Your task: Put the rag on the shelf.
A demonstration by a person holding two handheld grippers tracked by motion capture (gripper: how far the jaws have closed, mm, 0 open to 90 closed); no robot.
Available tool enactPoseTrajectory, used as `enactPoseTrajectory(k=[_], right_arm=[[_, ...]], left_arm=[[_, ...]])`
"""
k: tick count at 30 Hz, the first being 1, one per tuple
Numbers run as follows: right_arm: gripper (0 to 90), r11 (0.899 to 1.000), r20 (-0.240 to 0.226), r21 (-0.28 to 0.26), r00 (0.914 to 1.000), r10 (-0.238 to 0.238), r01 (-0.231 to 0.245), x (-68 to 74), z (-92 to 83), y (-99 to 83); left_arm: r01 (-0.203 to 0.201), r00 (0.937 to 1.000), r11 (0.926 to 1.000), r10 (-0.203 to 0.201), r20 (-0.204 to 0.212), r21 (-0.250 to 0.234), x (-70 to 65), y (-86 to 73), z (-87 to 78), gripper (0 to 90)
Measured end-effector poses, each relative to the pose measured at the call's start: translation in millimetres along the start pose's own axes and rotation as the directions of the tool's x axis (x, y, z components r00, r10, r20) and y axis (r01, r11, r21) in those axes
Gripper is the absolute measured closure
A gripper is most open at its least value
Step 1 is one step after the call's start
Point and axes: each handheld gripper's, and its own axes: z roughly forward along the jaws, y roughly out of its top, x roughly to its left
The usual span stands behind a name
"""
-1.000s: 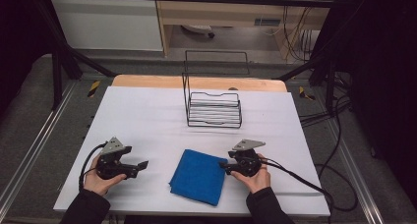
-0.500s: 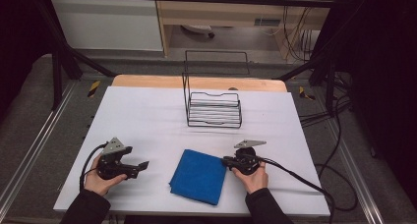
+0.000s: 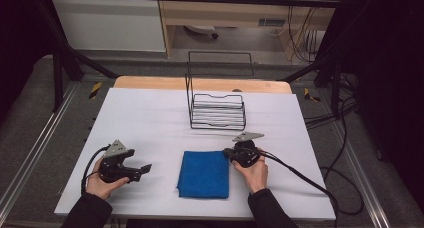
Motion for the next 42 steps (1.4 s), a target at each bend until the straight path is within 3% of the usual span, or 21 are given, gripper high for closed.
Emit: enactPoseTrajectory(k=[3,9,13,18,22,26,29,33,39,42], right_arm=[[77.3,1.000,0.007,-0.014,0.9997,-0.025,0.025,0.0,-1.8,0.2],[46.8,0.994,-0.019,-0.103,0.9990,-0.041,0.039,-5.8,-26.3,5.2],[28.6,0.992,-0.049,-0.127,0.9988,-0.002,-0.004,-14.6,-39.5,-2.6],[15.9,0.992,-0.048,-0.122,0.9984,0.029,-0.035,-28.5,-46.9,-17.8],[10.1,0.992,-0.044,-0.112,0.9979,0.047,-0.052,-35.1,-49.9,-25.1],[7.0,0.993,-0.053,-0.105,0.9973,0.050,-0.056,-35.7,-50.0,-29.0],[6.3,0.993,-0.061,-0.108,0.9972,0.042,-0.049,-33.4,-51.4,-30.4],[5.6,0.992,-0.067,-0.120,0.9971,0.035,-0.043,-31.0,-54.1,-31.5],[5.5,0.991,-0.063,-0.126,0.9975,0.030,-0.037,-29.5,-56.0,-32.8],[6.1,0.992,-0.071,-0.121,0.9970,0.030,-0.039,-29.0,-55.5,-33.1]], left_arm=[[0.004,1.0000,1.0000,-0.004,0.000,-0.001,-1.1,1.1,0.5,8.7],[0.006,1.0000,1.0000,-0.006,0.003,-0.003,-10.0,13.4,2.4,6.1],[-0.001,1.0000,1.0000,0.001,0.005,0.008,-15.9,22.2,7.9,5.9],[-0.018,0.9997,0.9998,0.018,0.018,0.013,-30.3,40.3,20.5,7.1],[-0.039,0.9986,0.9990,0.038,0.038,0.021,-46.2,57.6,41.0,9.4],[-0.043,0.9984,0.9984,0.041,0.037,0.037,-54.8,65.0,56.2,11.8],[-0.047,0.9986,0.9958,0.045,0.028,0.079,-63.2,70.7,75.1,13.9],[-0.040,0.9992,0.9941,0.040,0.004,0.101,-68.8,73.6,88.7,19.7],[-0.013,0.9999,0.9893,0.011,0.013,0.145,-69.1,70.0,99.0,28.8],[-0.011,0.9999,0.9867,0.010,0.008,0.162,-69.6,65.4,102.3,38.7]])
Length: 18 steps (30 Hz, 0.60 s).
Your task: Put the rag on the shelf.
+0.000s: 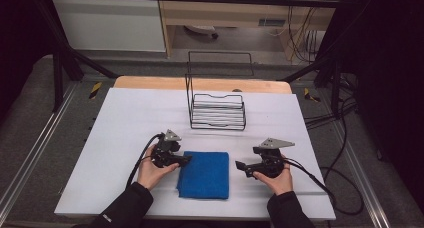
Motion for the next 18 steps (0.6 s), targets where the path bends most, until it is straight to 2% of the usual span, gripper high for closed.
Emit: enactPoseTrajectory(k=[6,8,9,12,18], right_arm=[[6.9,1.000,0.000,0.014,1.0000,-0.004,0.004,0.8,2.7,-1.5],[7.1,1.000,-0.002,0.012,1.0000,-0.005,0.005,0.8,2.6,-1.5],[7.3,1.000,-0.003,0.008,1.0000,-0.002,0.002,0.9,1.9,-1.0],[7.7,1.000,-0.004,-0.002,1.0000,0.001,-0.001,0.9,1.2,-0.3],[7.8,1.000,-0.003,0.003,1.0000,0.002,-0.002,0.8,2.5,-0.2]], left_arm=[[0.019,0.9998,0.9998,-0.019,0.009,0.003,2.3,-1.0,5.2,48.9],[0.036,0.9991,0.9993,-0.036,0.020,0.003,2.1,-0.8,6.9,50.8],[0.045,0.9985,0.9990,-0.045,0.029,0.001,2.2,-0.5,6.9,55.2],[0.057,0.9977,0.9983,-0.057,0.037,0.007,1.7,-0.5,7.5,60.1],[0.068,0.9969,0.9975,-0.069,0.038,0.017,2.1,-0.6,9.2,64.0]])
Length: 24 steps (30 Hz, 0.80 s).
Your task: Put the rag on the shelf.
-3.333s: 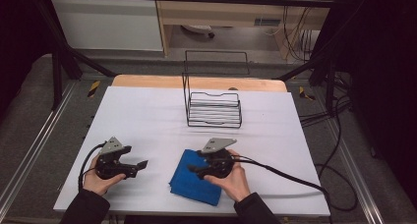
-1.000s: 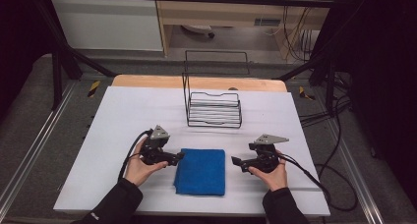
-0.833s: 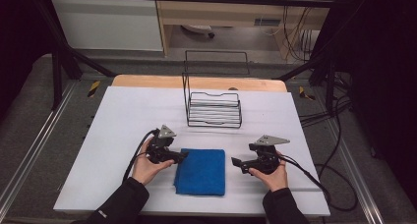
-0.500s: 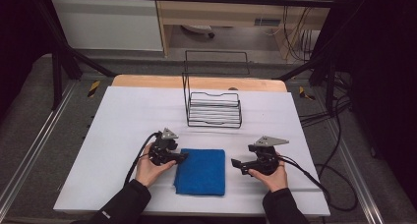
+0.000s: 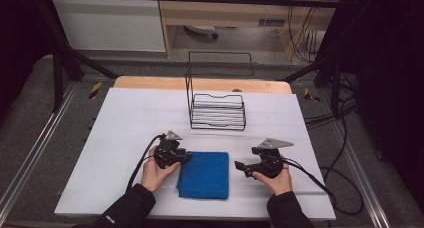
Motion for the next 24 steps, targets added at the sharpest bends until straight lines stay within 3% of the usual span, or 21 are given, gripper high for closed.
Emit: enactPoseTrajectory(k=[2,12,20,24], right_arm=[[7.6,1.000,0.000,0.000,1.0000,0.006,-0.006,0.2,1.0,-0.1],[2.8,1.000,-0.004,0.001,1.0000,-0.001,0.001,2.6,2.2,1.8],[1.5,1.000,0.017,0.015,0.9998,-0.007,0.007,8.1,9.0,8.3],[4.7,1.000,0.010,0.002,0.9998,0.019,-0.019,10.9,12.0,13.7]], left_arm=[[0.014,0.9999,0.9999,-0.014,0.005,0.005,-0.1,0.1,-0.2,65.7],[0.007,0.9996,0.9999,-0.007,0.027,0.015,-4.0,-0.3,0.4,80.1],[-0.017,0.9998,0.9998,0.017,0.010,0.007,-6.4,-1.7,1.3,81.0],[-0.022,0.9997,0.9997,0.022,0.006,0.003,-7.3,-2.1,1.9,80.8]])
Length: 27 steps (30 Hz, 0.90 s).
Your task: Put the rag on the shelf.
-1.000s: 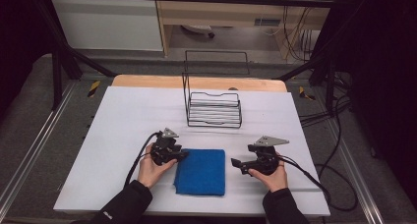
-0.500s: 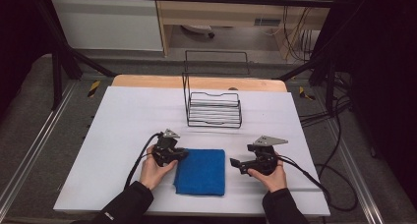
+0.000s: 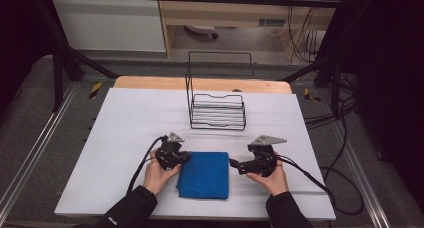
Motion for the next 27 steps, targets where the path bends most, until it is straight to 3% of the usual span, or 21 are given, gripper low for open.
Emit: enactPoseTrajectory(k=[1,3,7,9,12,15,20,23,27], right_arm=[[6.0,1.000,-0.007,-0.009,0.9997,0.024,-0.024,0.5,3.6,3.9],[6.6,1.000,-0.003,-0.004,0.9998,0.021,-0.021,0.9,6.2,6.0],[11.1,0.997,0.013,0.072,0.9999,0.005,-0.006,4.2,24.3,12.2],[17.3,0.997,0.011,0.080,0.9999,-0.012,0.011,5.9,31.2,11.8],[24.9,0.997,-0.003,0.074,0.9999,0.013,-0.012,6.0,37.7,9.9],[28.3,0.996,0.004,0.082,0.9998,0.019,-0.019,5.1,40.0,9.4],[41.2,0.993,0.018,0.114,0.9994,0.029,-0.031,6.3,48.3,2.9],[46.7,0.994,0.035,0.107,0.9989,0.030,-0.034,7.5,49.4,1.6],[60.2,0.991,0.024,0.121,0.9985,0.049,-0.051,8.9,48.4,1.2]], left_arm=[[-0.003,1.0000,1.0000,0.003,0.000,0.002,0.3,-0.1,-0.1,80.7],[-0.006,1.0000,1.0000,0.006,-0.001,-0.001,0.0,-0.3,0.0,80.7],[-0.020,0.9998,0.9998,0.020,-0.006,-0.007,-0.8,-1.3,0.0,80.6],[-0.024,0.9997,0.9997,0.023,-0.006,-0.007,-0.7,-1.4,0.0,80.6],[-0.029,0.9996,0.9996,0.029,-0.006,-0.008,-0.6,-1.4,0.0,80.5],[-0.026,0.9997,0.9996,0.026,-0.003,-0.007,-0.3,-1.4,-0.1,80.4],[-0.029,0.9996,0.9995,0.029,-0.002,-0.011,-0.2,-1.9,0.0,80.3],[-0.031,0.9995,0.9995,0.031,-0.002,-0.012,-0.4,-2.0,0.0,80.2],[-0.033,0.9995,0.9994,0.033,0.001,-0.013,0.2,-2.0,0.0,80.2]])
